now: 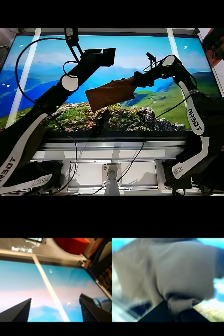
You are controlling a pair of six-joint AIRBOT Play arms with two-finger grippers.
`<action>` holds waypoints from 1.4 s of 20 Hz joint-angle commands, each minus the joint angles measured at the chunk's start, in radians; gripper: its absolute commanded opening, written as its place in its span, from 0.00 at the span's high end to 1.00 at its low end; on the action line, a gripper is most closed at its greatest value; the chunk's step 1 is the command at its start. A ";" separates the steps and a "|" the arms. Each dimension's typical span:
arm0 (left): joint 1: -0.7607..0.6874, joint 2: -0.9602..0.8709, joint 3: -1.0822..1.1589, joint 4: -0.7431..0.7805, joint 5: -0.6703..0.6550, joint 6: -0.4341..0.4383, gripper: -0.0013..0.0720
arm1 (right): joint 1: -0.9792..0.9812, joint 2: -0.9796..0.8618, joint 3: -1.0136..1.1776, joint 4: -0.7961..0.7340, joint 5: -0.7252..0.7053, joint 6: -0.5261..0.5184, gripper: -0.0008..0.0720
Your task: Fold the clothes and pants, and hang the long-sleeved shirts on hangers.
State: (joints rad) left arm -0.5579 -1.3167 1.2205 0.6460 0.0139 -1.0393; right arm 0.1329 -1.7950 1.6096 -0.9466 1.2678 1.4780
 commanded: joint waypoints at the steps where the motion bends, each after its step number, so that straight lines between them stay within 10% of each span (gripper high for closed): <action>1: 0.011 0.011 0.000 0.005 -0.019 0.000 0.02 | 0.077 0.003 0.000 -0.027 0.070 -0.050 0.89; 3: 0.012 0.011 0.000 0.005 -0.066 0.000 0.02 | 0.117 0.003 0.000 -0.085 0.060 -0.051 0.12; 4: 0.012 0.011 0.000 0.006 -0.085 0.000 0.02 | 0.127 0.004 0.000 -0.118 0.066 -0.051 0.01; 16: 0.019 0.011 0.000 0.009 -0.105 0.000 0.02 | -0.210 0.048 0.002 -0.274 0.071 0.079 0.05; 18: 0.033 0.011 0.000 0.008 -0.105 0.000 0.02 | -0.255 0.029 0.002 -0.208 0.022 0.074 0.20; 28: 0.063 0.011 0.000 0.008 -0.106 0.000 0.02 | -0.131 -0.240 0.000 0.317 0.055 -0.086 0.19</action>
State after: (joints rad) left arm -0.4980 -1.3056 1.2205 0.6540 -0.0914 -1.0393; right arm -0.0498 -1.9781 1.6100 -0.7910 1.3396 1.4353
